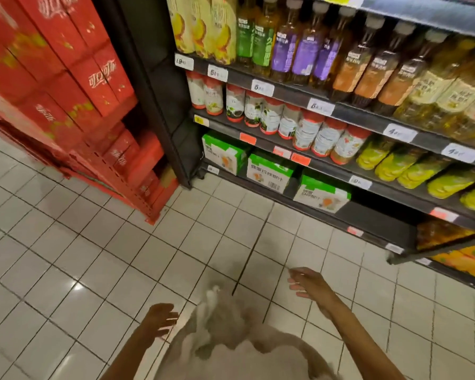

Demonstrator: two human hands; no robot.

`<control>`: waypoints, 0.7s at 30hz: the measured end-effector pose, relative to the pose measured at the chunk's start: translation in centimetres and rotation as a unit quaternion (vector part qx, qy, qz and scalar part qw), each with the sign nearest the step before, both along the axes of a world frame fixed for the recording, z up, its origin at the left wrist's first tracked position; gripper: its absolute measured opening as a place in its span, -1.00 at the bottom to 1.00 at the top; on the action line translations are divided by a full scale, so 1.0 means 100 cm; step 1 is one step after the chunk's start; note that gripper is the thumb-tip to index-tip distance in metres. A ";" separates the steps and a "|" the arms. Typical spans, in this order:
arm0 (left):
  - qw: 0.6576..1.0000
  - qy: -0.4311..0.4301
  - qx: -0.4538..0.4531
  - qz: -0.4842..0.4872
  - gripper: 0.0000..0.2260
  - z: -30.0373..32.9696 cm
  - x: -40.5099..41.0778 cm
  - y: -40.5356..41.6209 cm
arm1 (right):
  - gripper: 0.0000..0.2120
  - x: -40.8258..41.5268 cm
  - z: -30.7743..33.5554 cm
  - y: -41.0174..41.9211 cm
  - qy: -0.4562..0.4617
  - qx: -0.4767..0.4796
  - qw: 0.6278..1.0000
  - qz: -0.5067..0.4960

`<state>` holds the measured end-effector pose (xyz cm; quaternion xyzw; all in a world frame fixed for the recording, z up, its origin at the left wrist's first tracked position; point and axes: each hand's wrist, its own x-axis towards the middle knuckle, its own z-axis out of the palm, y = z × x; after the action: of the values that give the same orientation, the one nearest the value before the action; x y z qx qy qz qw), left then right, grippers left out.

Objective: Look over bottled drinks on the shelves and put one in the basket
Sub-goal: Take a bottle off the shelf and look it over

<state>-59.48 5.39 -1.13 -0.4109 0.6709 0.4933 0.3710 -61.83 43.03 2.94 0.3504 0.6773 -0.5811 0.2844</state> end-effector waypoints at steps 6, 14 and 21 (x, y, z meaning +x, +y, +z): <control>0.998 0.039 0.029 0.041 -0.86 0.004 -0.143 0.028 | -0.87 -0.108 -0.007 0.023 0.012 0.103 0.992 0.074; 0.974 0.210 0.076 -0.021 -0.84 0.098 -0.399 0.077 | -0.86 -0.301 0.050 0.010 0.147 0.070 0.986 -0.030; 0.884 0.461 0.074 -0.020 -0.80 0.255 -0.534 0.082 | -0.45 -0.454 0.197 -0.045 0.376 -0.073 0.923 0.028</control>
<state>-112.91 13.63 24.37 -0.0952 0.7356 0.6680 0.0595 -107.19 38.52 22.63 0.0650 0.6999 -0.7096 0.0498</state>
